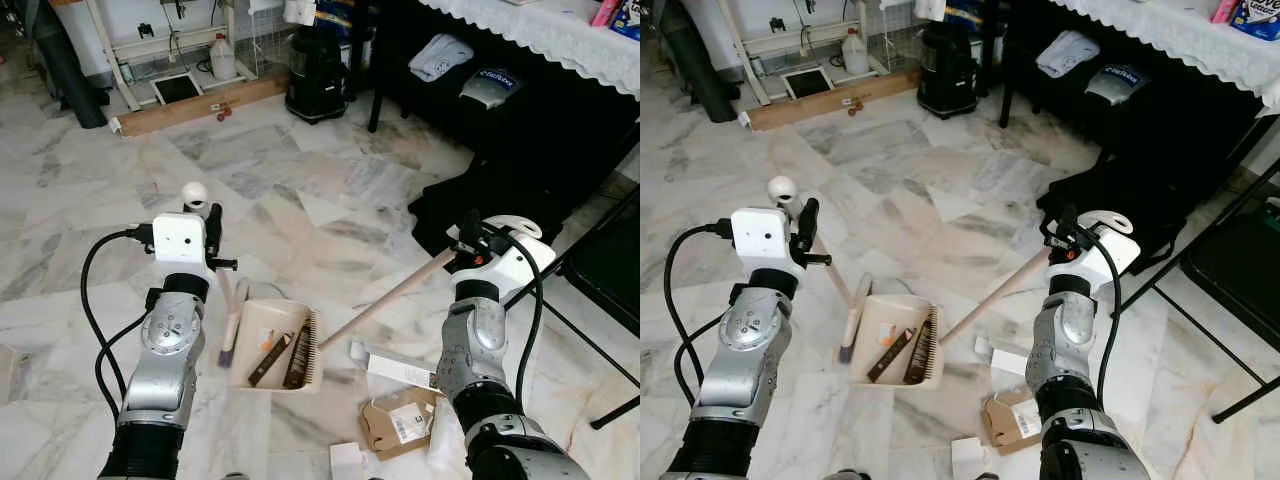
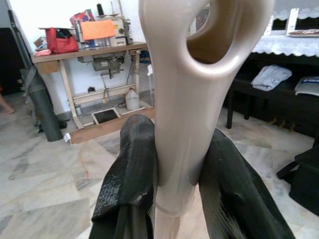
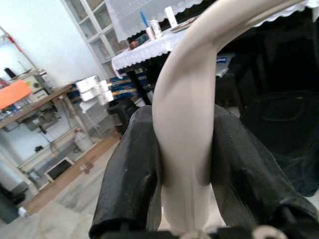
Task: Sweep floor
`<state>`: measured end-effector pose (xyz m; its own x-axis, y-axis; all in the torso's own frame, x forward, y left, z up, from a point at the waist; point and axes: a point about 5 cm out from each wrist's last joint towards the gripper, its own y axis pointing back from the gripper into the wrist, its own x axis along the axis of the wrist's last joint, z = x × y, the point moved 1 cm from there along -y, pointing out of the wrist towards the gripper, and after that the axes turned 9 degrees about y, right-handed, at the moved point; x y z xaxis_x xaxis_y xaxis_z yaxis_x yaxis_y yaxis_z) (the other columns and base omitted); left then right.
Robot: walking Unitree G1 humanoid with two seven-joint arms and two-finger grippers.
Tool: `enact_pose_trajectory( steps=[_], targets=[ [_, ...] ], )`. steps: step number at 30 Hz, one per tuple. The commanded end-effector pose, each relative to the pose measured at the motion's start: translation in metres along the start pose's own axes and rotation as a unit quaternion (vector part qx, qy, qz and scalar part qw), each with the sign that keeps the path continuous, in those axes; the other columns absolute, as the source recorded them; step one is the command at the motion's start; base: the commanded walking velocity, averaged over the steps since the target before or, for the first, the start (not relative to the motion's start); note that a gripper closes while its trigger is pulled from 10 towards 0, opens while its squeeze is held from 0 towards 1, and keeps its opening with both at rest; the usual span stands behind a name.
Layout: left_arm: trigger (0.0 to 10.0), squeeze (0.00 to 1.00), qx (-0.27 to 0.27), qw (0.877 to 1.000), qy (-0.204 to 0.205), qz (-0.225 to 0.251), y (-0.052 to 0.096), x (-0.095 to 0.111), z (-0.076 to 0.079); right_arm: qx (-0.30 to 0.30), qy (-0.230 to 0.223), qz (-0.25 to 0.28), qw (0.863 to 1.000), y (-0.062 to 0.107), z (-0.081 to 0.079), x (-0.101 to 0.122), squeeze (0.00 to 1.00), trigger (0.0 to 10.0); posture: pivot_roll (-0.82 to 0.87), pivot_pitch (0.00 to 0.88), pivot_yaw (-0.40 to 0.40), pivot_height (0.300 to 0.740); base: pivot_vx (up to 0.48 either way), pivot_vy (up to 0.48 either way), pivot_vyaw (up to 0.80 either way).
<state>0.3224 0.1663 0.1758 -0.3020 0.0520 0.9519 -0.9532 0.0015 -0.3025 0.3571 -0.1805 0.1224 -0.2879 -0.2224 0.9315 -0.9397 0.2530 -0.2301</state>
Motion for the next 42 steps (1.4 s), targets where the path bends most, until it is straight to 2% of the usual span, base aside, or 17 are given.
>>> enact_pose_trajectory(
  steps=[1,11,18,22,27,35,42],
  targets=[
    [10.0,0.0,-0.015,1.0,0.014,0.016,-0.003,0.006,0.008,0.006,-0.028,0.032,0.999,-0.009,-0.008,0.016,0.0,10.0,0.15,0.024,-0.047,0.74,0.0,0.0,0.0],
    [10.0,0.0,-0.006,1.0,-0.005,0.013,0.0,0.003,0.004,0.025,0.017,0.031,0.999,-0.009,-0.006,0.015,0.0,10.0,0.16,0.039,-0.052,0.74,0.0,0.0,0.0],
    [10.0,0.0,0.006,0.999,-0.035,0.016,0.002,0.004,-0.002,0.038,0.043,0.032,0.998,-0.009,-0.009,0.016,0.0,10.0,0.15,0.054,-0.056,0.74,0.0,0.0,0.0],
    [10.0,0.0,0.021,0.998,-0.057,0.016,0.01,0.004,-0.011,0.058,0.075,0.037,0.995,-0.007,-0.012,0.017,0.0,10.0,0.14,0.076,-0.062,0.74,0.0,0.0,0.0],
    [10.0,0.0,0.024,0.996,-0.078,0.022,0.014,0.007,-0.013,0.055,0.082,0.038,0.994,-0.007,-0.008,0.017,0.0,10.0,0.14,0.087,-0.067,0.74,0.0,0.0,0.0],
    [10.0,0.0,0.026,0.996,-0.082,0.016,0.015,0.004,-0.01,0.057,0.09,0.039,0.994,-0.006,-0.011,0.018,0.0,10.0,0.14,0.094,-0.066,0.74,0.0,0.0,0.0],
    [10.0,0.0,0.026,0.996,-0.08,0.017,0.012,0.005,-0.007,0.052,0.098,0.042,0.993,-0.006,-0.007,0.019,0.0,10.0,0.14,0.098,-0.064,0.74,0.0,0.0,0.69]
  ],
)
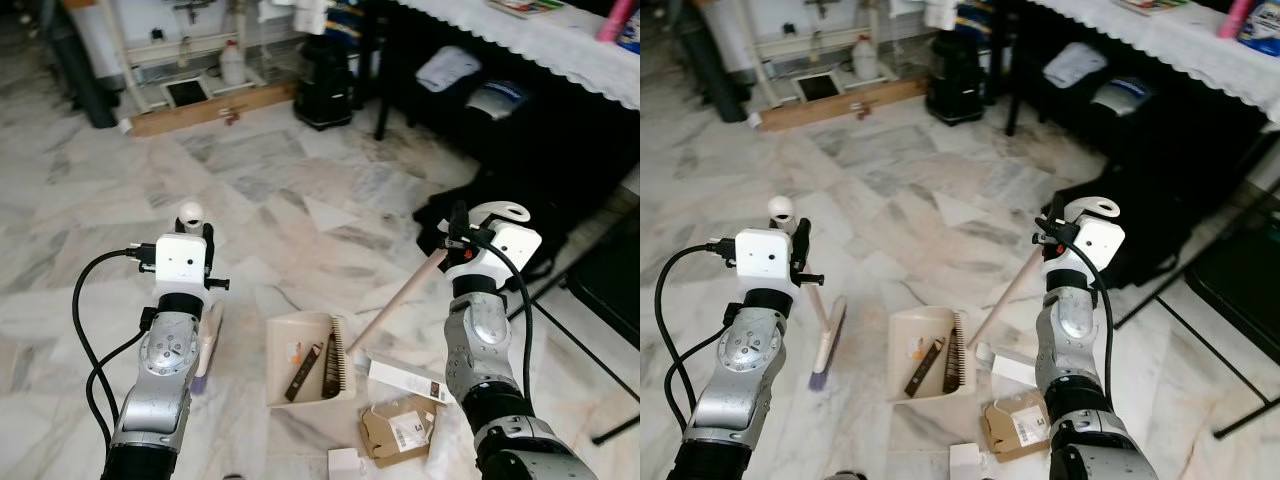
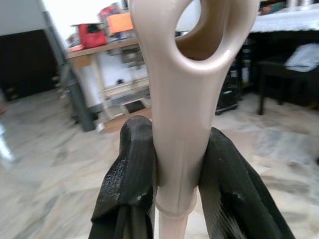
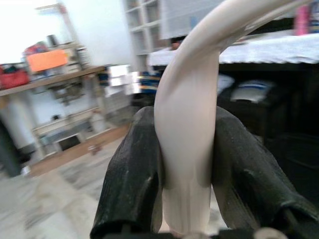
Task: Sweep floor
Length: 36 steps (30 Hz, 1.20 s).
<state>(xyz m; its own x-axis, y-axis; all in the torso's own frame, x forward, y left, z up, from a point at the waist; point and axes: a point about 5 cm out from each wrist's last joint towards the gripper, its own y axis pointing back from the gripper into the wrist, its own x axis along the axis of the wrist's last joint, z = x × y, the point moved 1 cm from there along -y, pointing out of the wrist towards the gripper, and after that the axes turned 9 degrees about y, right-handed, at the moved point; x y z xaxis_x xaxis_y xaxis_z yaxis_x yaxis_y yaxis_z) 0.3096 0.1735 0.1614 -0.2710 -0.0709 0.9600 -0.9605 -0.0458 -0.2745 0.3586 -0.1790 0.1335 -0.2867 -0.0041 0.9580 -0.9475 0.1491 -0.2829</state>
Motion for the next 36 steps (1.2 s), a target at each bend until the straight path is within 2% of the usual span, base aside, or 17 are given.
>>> enact_pose_trajectory(
  steps=[1,36],
  targets=[
    [10.0,0.0,0.005,0.999,-0.017,0.032,-0.0039,0.0148,-0.0007,-0.007,-0.009,0.023,1.0,-0.0032,0.0009,0.0097,0.0,10.0,0.14,0.098,-0.064,0.74,0.0,0.0,0.8],
    [10.0,0.0,0.005,1.0,-0.014,0.025,-0.0027,0.0122,0.0009,-0.006,-0.009,0.019,1.0,-0.0035,-0.0025,0.009,0.0,10.0,0.14,0.095,-0.067,0.74,0.0,0.0,0.8]
  ],
)
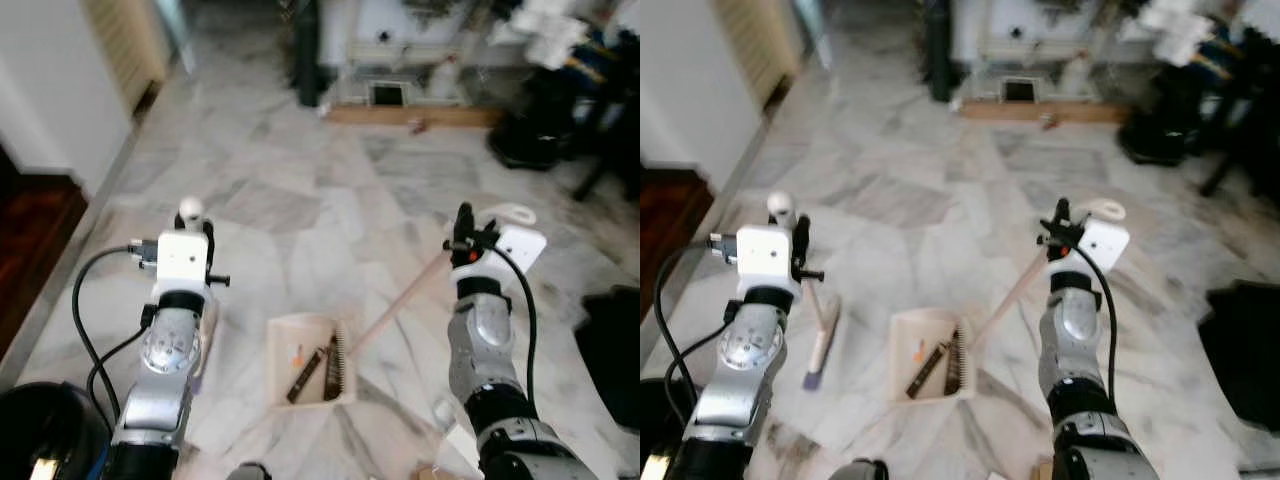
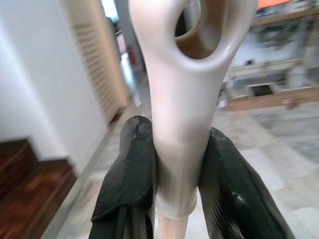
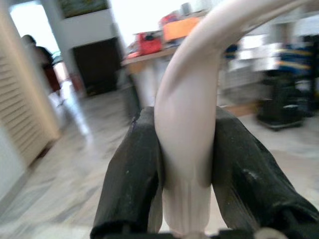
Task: Sweep floor
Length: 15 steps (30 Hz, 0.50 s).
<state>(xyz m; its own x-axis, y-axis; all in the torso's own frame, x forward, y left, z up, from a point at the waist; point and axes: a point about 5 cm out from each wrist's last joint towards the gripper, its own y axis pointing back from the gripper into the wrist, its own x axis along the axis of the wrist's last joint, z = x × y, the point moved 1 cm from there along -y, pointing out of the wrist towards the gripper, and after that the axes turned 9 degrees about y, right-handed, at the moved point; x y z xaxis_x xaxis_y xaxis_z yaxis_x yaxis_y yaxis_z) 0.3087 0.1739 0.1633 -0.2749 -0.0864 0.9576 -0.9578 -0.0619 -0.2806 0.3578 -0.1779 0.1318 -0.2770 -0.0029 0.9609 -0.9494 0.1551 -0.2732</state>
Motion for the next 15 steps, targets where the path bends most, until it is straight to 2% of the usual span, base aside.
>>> enact_pose_trajectory(
  steps=[1,11,15],
  targets=[
    [10.0,0.0,-0.003,1.0,-0.005,0.022,-0.0031,0.0101,0.0018,-0.003,-0.011,0.024,1.0,-0.0051,-0.0014,0.0106,0.0,10.0,0.14,0.095,-0.067,0.74,0.0,0.0,0.8],
    [10.0,0.0,-0.003,1.0,-0.002,0.019,-0.0027,0.0086,0.0033,0.001,-0.012,0.024,1.0,-0.0068,-0.0018,0.0115,0.0,10.0,0.14,0.086,-0.071,0.74,0.0,0.0,0.8],
    [10.0,0.0,-0.004,1.0,0.0,0.014,-0.0018,0.0069,0.0033,0.002,-0.017,0.022,1.0,-0.0071,-0.0036,0.0113,0.0,10.0,0.14,0.079,-0.073,0.74,0.0,0.0,0.0]
  ],
)
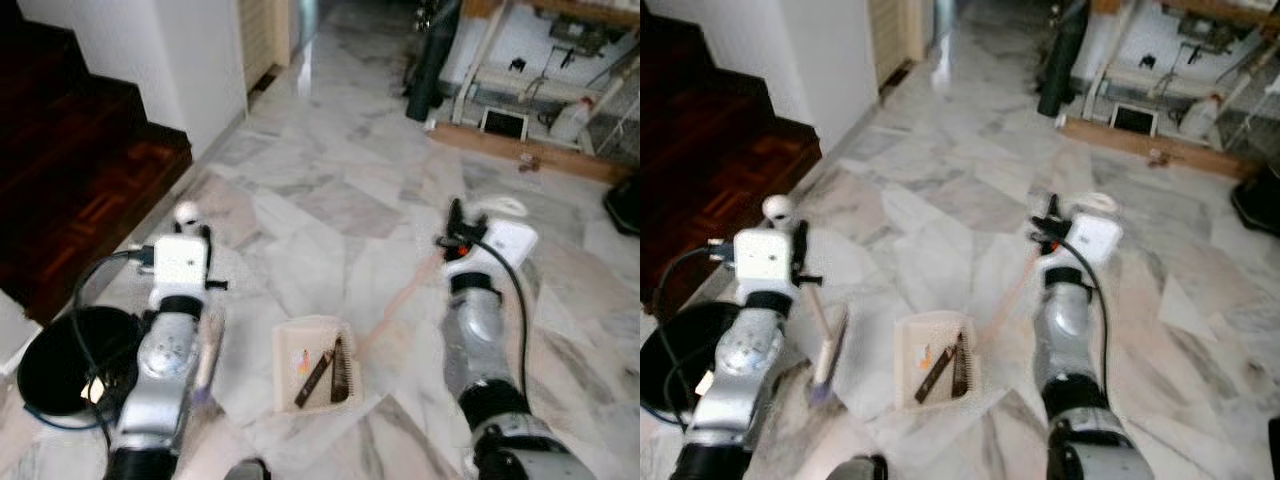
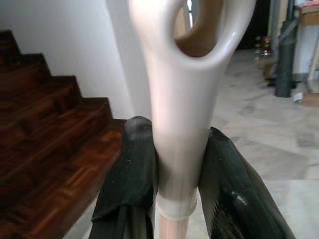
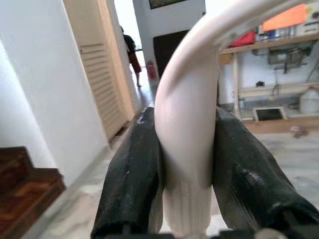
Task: Sweep floor
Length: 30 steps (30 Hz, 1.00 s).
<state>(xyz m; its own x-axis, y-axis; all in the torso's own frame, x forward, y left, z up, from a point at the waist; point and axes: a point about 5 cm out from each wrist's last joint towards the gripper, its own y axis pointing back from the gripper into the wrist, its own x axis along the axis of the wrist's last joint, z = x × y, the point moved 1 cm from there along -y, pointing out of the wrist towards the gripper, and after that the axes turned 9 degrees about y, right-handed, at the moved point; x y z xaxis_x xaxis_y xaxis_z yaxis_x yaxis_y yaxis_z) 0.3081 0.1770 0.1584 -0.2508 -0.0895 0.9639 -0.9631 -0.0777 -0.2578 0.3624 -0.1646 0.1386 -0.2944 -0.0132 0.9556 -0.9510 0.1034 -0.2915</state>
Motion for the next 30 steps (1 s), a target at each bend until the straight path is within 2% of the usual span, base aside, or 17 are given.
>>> enact_pose_trajectory(
  steps=[1,8,30],
  targets=[
    [10.0,0.0,-0.011,1.0,0.003,0.026,-0.003,0.0115,0.0063,-0.023,-0.011,0.014,1.0,-0.0024,0.0104,0.006,0.0,10.0,0.14,0.079,-0.073,0.74,0.0,0.0,0.0],
    [10.0,0.0,-0.022,0.999,0.019,0.018,-0.0016,0.008,0.0091,-0.021,-0.011,0.013,1.0,-0.003,0.0095,0.0058,0.0,10.0,0.15,0.072,-0.073,0.74,0.0,0.0,0.0],
    [10.0,0.0,-0.025,0.999,0.025,0.013,0.0009,0.0067,0.0088,-0.024,-0.016,0.007,1.0,-0.0032,0.0089,0.0045,0.0,10.0,0.15,0.094,-0.073,0.74,0.0,0.0,0.0]
  ],
)
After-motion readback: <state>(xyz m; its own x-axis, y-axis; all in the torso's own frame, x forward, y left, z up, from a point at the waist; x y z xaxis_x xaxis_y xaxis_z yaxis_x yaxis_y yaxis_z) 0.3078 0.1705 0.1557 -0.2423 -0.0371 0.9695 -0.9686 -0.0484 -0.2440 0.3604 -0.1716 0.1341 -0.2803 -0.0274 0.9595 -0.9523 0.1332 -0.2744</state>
